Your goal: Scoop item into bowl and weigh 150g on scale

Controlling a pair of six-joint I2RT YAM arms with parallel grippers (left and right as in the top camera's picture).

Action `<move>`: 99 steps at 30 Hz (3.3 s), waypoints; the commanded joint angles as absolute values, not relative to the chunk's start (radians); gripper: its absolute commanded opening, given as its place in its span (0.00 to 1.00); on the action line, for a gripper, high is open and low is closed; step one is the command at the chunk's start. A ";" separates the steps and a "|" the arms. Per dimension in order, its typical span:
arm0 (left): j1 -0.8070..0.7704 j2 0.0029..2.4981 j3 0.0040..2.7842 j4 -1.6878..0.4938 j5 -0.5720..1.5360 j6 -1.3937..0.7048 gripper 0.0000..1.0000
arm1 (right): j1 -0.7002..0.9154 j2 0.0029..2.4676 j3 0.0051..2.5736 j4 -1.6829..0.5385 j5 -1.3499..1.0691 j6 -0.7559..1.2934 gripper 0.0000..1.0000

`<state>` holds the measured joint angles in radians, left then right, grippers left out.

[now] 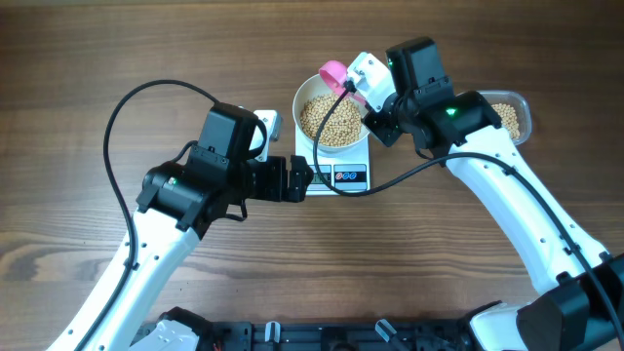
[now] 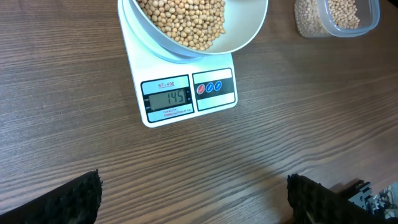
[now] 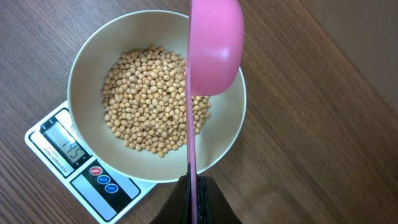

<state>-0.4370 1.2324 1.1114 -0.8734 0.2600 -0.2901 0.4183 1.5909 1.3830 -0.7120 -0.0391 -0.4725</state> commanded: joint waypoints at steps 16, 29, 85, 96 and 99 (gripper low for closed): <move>-0.442 1.237 1.108 -0.871 0.268 -0.269 1.00 | 0.427 1.561 1.416 -0.727 -0.023 -0.472 0.04; -0.442 1.237 1.108 -0.871 0.268 -0.269 1.00 | 0.438 1.552 1.416 -0.727 -0.012 -0.467 0.04; -0.442 1.237 1.108 -0.871 0.268 -0.269 1.00 | 0.507 1.539 1.415 -0.770 0.036 -0.500 0.04; -0.442 1.237 1.108 -0.871 0.269 -0.269 1.00 | 0.510 1.536 1.416 -0.756 0.073 -0.232 0.04; -0.442 1.237 1.108 -0.871 0.269 -0.269 1.00 | 0.473 1.514 1.416 -0.756 0.064 -0.179 0.05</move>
<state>-0.4370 1.2324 1.1114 -0.8738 0.2600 -0.2901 0.5106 1.5589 1.3922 -0.7555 0.0822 -0.2882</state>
